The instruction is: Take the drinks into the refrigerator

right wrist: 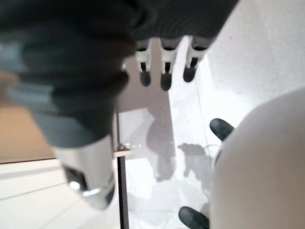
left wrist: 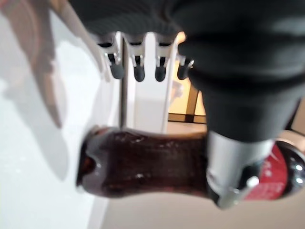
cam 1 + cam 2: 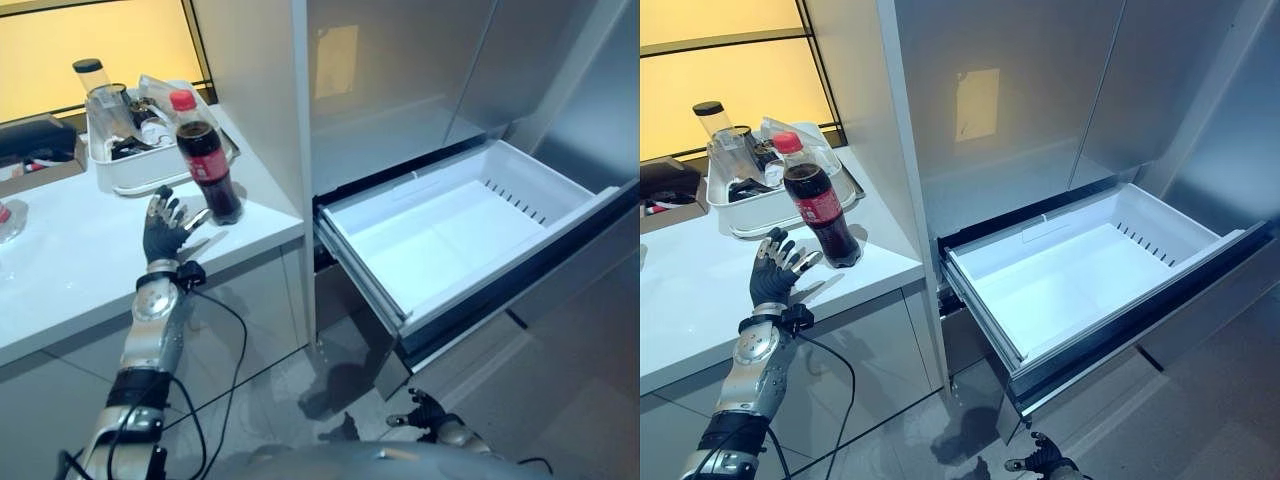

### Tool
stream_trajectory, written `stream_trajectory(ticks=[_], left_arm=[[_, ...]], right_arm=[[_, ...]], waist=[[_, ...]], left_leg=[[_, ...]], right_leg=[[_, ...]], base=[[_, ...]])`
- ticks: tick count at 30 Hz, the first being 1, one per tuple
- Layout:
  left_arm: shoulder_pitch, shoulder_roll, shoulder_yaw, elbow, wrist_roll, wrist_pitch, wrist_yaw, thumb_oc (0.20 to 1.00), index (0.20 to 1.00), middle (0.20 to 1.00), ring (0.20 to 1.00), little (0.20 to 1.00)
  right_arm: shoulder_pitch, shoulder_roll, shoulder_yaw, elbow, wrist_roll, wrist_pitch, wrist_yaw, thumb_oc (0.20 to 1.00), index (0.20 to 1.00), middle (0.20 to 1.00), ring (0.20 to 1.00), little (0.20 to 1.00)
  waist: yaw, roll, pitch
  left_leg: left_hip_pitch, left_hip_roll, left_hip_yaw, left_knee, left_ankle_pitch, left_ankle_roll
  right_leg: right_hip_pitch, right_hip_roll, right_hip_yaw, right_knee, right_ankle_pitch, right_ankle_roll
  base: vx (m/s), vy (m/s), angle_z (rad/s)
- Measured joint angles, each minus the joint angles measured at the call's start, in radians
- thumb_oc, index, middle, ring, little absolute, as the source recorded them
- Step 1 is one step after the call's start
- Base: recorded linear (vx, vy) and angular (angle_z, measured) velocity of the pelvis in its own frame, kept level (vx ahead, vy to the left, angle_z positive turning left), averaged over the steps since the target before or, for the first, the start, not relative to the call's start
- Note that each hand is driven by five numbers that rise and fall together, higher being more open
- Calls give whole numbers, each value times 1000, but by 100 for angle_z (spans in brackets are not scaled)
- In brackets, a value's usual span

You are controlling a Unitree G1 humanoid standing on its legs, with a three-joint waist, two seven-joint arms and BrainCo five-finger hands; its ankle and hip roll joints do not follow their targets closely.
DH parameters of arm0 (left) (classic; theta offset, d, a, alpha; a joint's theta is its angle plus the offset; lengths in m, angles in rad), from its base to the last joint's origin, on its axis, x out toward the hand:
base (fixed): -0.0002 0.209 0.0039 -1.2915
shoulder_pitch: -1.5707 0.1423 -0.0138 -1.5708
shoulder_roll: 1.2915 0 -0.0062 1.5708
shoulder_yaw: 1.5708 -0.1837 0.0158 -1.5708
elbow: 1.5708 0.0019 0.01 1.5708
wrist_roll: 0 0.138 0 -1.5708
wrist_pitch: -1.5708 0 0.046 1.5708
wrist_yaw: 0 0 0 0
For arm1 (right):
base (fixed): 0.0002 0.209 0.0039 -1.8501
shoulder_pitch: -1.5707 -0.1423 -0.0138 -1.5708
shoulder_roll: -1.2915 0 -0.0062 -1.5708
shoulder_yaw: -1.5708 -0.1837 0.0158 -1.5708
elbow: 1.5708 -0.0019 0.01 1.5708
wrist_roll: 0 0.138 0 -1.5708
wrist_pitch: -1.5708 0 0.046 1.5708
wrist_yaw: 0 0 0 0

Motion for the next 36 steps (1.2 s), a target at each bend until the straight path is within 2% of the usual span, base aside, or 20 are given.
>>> stream_trajectory(ticks=[6, 18, 24, 27, 32, 33, 34, 36], left_arm=[[-14, 16, -74, 0, -5, 22, -45, 1000, 1000, 1000, 1000, 1000], [-110, 46, -119, 65, -14, 40, -62, 1000, 1000, 1000, 1000, 1000], [-261, 54, -160, 191, -14, 44, -42, 1000, 1000, 1000, 1000, 1000], [-290, 53, -163, 222, -13, 44, -8, 1000, 1000, 1000, 1000, 1000], [-306, 54, -198, 233, -11, 44, 7, 1000, 1000, 1000, 1000, 1000], [-308, 54, -199, 234, -7, 45, 5, 878, 878, 878, 878, 878], [-314, 54, -203, 236, -4, 47, 4, 200, 200, 200, 200, 200], [-330, 57, -225, 248, -4, 50, 0, 200, 200, 200, 200, 200]], right_arm=[[0, 0, 0, 1, 0, 0, 0, 1000, 1000, 1000, 1000, 1000], [-5, 3, 0, 0, 8, 0, 0, 1000, 1000, 1000, 1000, 1000], [-6, 4, 3, 0, 9, 0, -4, 1000, 1000, 1000, 1000, 1000], [-6, 5, 4, -1, 10, 0, -12, 1000, 1000, 1000, 1000, 1000], [-3, 3, 3, -1, 30, -1, -24, 1000, 1000, 1000, 1000, 1000], [-5, 3, 4, -1, 33, -1, -24, 1000, 1000, 1000, 1000, 1000], [-6, 3, 4, -1, 37, -1, -24, 1000, 1000, 1000, 1000, 1000], [-3, 2, 3, 0, 40, -1, -24, 1000, 1000, 1000, 1000, 1000]], waist=[[2, 1, 0], [-25, 2, 0], [-30, 3, -1], [-49, 4, -2], [-52, 5, -2], [-52, 5, -2], [-51, 5, -3], [-51, 4, -3]], left_leg=[[-1, 0, 4, 0, 0, 0], [1, 0, 12, 0, 0, 0], [0, 0, 15, 0, 0, 0], [-1, -1, 16, 0, 0, 0], [0, 0, 29, 0, 0, 0], [0, -1, 30, 0, 0, 0], [0, -1, 32, 0, 0, 0], [0, -1, 32, 0, 0, 0]], right_leg=[[-4, 0, 5, 0, 1, -1], [-7, 2, 19, 0, 4, -2], [-11, 2, 23, 0, 6, -2], [-12, 2, 24, 0, 7, -2], [-16, 2, 29, 0, 8, -3], [-17, 3, 31, 0, 9, -3], [-18, 3, 33, 0, 10, -3], [-18, 3, 34, 0, 11, -3]], base=[[4, -1, -1], [3, -1, -1], [8, -5, -2], [0, 0, 0], [1, -2, -5], [2, -5, -4], [0, 0, 0], [0, 0, 0]])
